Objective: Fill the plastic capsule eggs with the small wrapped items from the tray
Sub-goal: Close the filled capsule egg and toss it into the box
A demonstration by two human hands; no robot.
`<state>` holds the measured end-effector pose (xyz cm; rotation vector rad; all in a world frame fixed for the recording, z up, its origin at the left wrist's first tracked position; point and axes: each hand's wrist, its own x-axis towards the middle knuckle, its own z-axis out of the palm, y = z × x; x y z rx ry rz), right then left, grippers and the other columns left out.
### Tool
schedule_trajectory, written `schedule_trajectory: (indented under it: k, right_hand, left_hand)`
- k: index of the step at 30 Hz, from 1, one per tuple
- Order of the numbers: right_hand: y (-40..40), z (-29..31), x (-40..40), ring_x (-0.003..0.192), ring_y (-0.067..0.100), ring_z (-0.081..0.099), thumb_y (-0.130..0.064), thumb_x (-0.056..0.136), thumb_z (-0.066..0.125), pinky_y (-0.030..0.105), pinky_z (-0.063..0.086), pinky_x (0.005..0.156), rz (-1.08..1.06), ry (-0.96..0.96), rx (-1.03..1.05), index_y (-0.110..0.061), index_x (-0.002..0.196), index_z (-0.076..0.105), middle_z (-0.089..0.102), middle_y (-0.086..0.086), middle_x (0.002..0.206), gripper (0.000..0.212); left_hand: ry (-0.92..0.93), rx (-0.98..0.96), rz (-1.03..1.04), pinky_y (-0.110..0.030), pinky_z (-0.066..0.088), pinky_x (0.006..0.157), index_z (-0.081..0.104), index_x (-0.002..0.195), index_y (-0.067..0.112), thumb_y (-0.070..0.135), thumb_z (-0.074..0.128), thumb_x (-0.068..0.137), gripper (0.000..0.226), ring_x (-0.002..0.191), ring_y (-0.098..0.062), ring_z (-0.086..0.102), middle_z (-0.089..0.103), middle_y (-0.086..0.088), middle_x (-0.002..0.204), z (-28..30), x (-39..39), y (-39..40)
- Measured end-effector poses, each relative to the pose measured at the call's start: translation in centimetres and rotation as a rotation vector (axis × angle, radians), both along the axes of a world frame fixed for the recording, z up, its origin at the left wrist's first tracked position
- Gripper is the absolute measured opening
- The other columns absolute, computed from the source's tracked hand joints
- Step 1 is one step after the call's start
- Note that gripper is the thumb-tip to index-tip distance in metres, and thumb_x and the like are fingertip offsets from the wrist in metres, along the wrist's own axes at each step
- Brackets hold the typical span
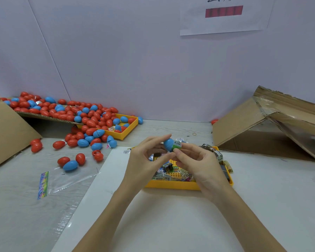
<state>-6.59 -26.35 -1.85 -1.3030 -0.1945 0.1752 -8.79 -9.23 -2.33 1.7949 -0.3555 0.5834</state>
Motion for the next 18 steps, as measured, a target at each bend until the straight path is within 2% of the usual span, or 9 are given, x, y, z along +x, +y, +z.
schedule_trajectory:
  k: [2, 4, 7, 10, 14, 18]
  right_hand:
    - [-0.2, 0.3, 0.0, 0.098, 0.024, 0.076, -0.024, 0.071, 0.084, 0.024, 0.060, 0.076, 0.101, 0.142, 0.115, -0.016, 0.109, 0.076, 0.079, 0.008, 0.101, 0.039]
    - [-0.5, 0.6, 0.0, 0.102, 0.027, 0.074, -0.020, 0.078, 0.082, 0.026, 0.061, 0.077, 0.214, 0.259, 0.182, -0.010, 0.116, 0.074, 0.077, 0.013, 0.109, 0.040]
    - [-0.6, 0.9, 0.1, 0.108, 0.028, 0.072, -0.024, 0.086, 0.076, 0.027, 0.061, 0.080, 0.281, 0.302, 0.195, -0.002, 0.123, 0.070, 0.073, 0.017, 0.118, 0.044]
    - [-0.7, 1.0, 0.0, 0.105, 0.026, 0.074, -0.025, 0.087, 0.074, 0.025, 0.060, 0.078, 0.293, 0.319, 0.207, 0.000, 0.117, 0.074, 0.073, 0.020, 0.118, 0.039]
    - [-0.9, 1.1, 0.0, 0.106, 0.027, 0.074, -0.026, 0.082, 0.078, 0.026, 0.061, 0.076, 0.346, 0.422, 0.233, 0.000, 0.107, 0.079, 0.074, 0.022, 0.115, 0.036]
    - [-0.8, 1.3, 0.1, 0.105, 0.028, 0.074, -0.022, 0.078, 0.081, 0.029, 0.062, 0.075, 0.362, 0.495, 0.291, 0.001, 0.102, 0.080, 0.073, 0.025, 0.114, 0.033]
  left_hand:
    - [-0.046, 0.037, 0.019, -0.027, 0.058, 0.090, 0.068, 0.130, 0.015, 0.011, 0.079, 0.082, 0.050, 0.102, -0.024, 0.070, 0.069, -0.002, 0.112, 0.0, 0.1, 0.3]
    - [-0.090, 0.099, 0.038, -0.025, 0.057, 0.089, 0.069, 0.129, 0.014, 0.009, 0.078, 0.082, 0.048, 0.098, -0.022, 0.069, 0.068, -0.002, 0.107, -0.1, 0.2, 0.5]
    - [-0.161, 0.183, 0.072, -0.023, 0.057, 0.086, 0.070, 0.127, 0.013, 0.015, 0.077, 0.083, 0.045, 0.093, -0.018, 0.067, 0.066, -0.003, 0.102, -0.1, 0.2, 0.4]
    - [-0.216, 0.227, 0.100, -0.026, 0.057, 0.082, 0.072, 0.124, 0.014, 0.018, 0.078, 0.082, 0.043, 0.088, -0.016, 0.065, 0.065, -0.004, 0.098, -0.2, 0.3, 0.1]
    - [-0.309, 0.299, 0.164, -0.021, 0.054, 0.077, 0.072, 0.122, 0.010, 0.015, 0.078, 0.083, 0.040, 0.083, -0.013, 0.060, 0.064, -0.004, 0.092, -0.6, 0.4, -0.2]
    - [-0.374, 0.389, 0.185, -0.016, 0.051, 0.083, 0.071, 0.124, 0.005, 0.008, 0.074, 0.087, 0.037, 0.091, -0.007, 0.060, 0.065, -0.005, 0.099, -0.9, 0.6, -0.1]
